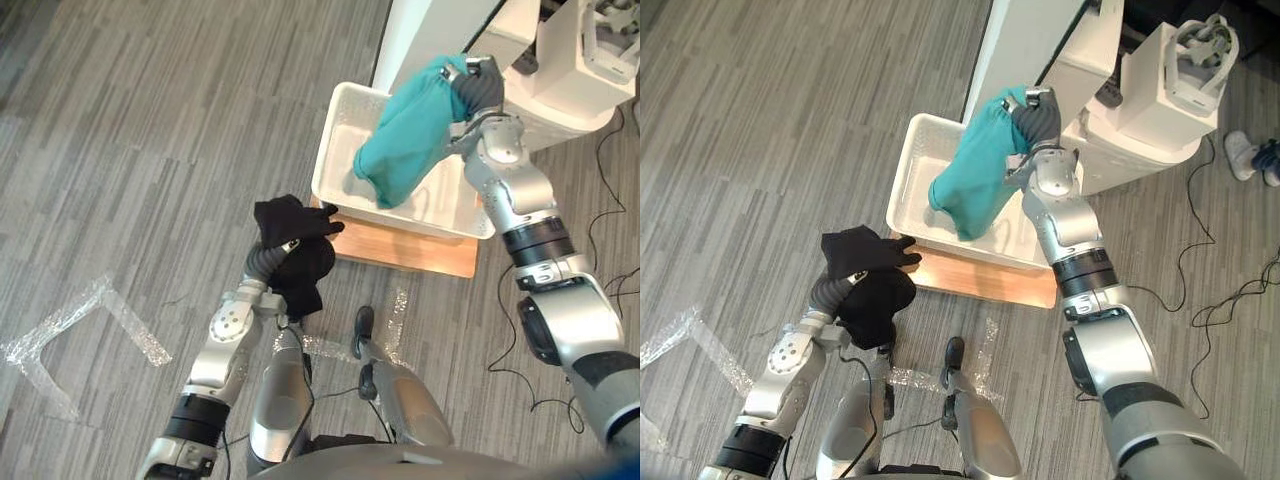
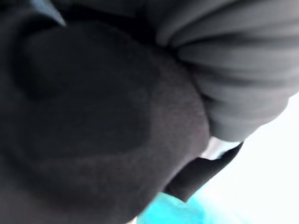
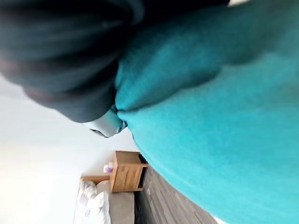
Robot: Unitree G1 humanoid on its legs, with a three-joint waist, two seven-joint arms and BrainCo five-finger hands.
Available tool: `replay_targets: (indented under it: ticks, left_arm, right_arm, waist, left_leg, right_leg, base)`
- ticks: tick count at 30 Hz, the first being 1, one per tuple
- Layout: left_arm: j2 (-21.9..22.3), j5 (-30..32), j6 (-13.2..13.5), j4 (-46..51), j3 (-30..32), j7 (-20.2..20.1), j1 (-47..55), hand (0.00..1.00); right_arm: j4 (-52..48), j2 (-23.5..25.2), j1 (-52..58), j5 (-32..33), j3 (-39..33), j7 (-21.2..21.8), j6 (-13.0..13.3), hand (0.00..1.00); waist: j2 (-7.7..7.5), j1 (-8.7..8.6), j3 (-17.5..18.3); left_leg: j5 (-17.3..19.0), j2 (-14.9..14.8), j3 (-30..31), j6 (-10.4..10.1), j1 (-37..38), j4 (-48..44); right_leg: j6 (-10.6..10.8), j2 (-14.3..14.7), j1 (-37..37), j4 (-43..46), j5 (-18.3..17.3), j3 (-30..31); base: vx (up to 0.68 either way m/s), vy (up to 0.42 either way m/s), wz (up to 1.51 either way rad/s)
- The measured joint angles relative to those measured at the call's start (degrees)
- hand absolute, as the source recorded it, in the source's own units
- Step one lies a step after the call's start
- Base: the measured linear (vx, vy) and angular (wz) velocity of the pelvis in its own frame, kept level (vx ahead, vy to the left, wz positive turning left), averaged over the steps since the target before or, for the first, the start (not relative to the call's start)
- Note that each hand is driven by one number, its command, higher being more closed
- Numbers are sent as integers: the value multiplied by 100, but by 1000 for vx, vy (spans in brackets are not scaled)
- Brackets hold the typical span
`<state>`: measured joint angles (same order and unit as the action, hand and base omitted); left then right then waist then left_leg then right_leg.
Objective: Tidy the bed and pick cloth on bed and put in laundry
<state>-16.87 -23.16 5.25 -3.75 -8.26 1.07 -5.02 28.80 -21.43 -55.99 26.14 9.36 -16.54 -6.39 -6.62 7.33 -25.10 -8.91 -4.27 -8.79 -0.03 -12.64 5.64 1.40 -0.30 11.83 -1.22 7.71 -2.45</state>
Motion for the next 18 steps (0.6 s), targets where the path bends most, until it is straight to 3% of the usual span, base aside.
replay_targets:
  ticks: [8,18]
  left_arm:
    - [-12,-108,44,-4,194,193,-434,100]
    - [71,-93,44,-2,362,518,-562,100]
  right_arm:
    - [192,306,498,47,0,-23,572,0]
    - [128,621,1410,-375,12,-149,800,0]
  waist:
    - [15,-10,-15]
    - [-193,-24,-18]
  left_leg:
    - [-74,-26,-159,-69,-28,29]
    - [-43,-81,-271,-65,389,38]
  right_leg:
    - [-134,23,71,-28,-106,143]
    - [-55,60,-348,-125,-232,159]
  base:
    - [1,-30,-9]
    - [-12,-27,-5]
